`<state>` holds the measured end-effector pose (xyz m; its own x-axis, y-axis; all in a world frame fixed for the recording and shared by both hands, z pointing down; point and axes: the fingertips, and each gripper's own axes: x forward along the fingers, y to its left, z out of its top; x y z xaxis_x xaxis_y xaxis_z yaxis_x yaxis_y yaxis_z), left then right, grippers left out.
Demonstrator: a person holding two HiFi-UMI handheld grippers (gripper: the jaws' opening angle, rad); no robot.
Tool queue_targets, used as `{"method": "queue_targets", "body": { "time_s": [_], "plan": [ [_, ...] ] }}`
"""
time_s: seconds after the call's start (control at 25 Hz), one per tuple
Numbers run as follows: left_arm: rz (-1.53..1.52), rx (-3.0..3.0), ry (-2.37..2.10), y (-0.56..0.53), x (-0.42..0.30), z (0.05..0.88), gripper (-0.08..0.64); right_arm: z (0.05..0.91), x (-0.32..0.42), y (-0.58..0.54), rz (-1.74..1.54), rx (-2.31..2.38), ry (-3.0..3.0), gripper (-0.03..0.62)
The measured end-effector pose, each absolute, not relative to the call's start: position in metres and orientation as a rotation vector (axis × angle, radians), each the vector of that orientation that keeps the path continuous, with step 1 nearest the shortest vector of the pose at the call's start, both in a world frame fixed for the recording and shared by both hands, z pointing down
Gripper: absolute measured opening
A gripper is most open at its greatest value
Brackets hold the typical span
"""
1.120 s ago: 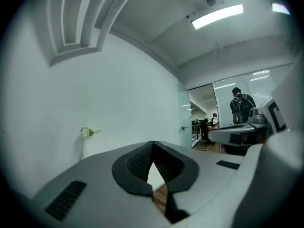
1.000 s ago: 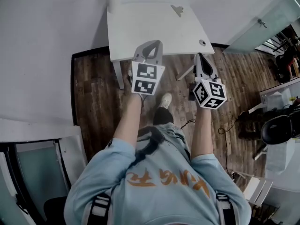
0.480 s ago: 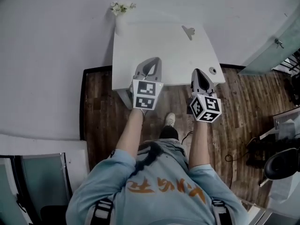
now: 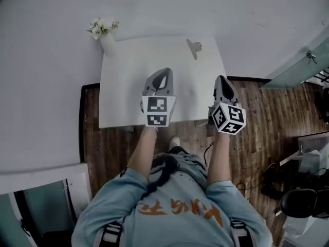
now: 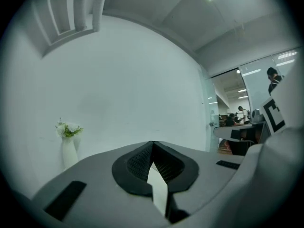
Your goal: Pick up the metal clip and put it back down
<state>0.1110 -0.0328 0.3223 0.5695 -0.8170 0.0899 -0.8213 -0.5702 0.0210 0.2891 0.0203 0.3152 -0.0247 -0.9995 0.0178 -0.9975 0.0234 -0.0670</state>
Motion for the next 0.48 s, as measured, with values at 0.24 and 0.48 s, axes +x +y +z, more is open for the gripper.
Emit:
{"method": "queue_targets", "body": {
  "time_s": [0.24,0.48],
  "plan": [
    [0.221,2.680,-1.513,-0.073,0.156,0.351,0.017,0.332,0.342,-0.033,-0.178,-2.120,2.189,0.012],
    [0.301,2.642,-1.503,-0.097,0.184,0.375,0.017,0.379,0.368,-0.049,-0.341,-2.114,2.175,0.012]
  ]
}}
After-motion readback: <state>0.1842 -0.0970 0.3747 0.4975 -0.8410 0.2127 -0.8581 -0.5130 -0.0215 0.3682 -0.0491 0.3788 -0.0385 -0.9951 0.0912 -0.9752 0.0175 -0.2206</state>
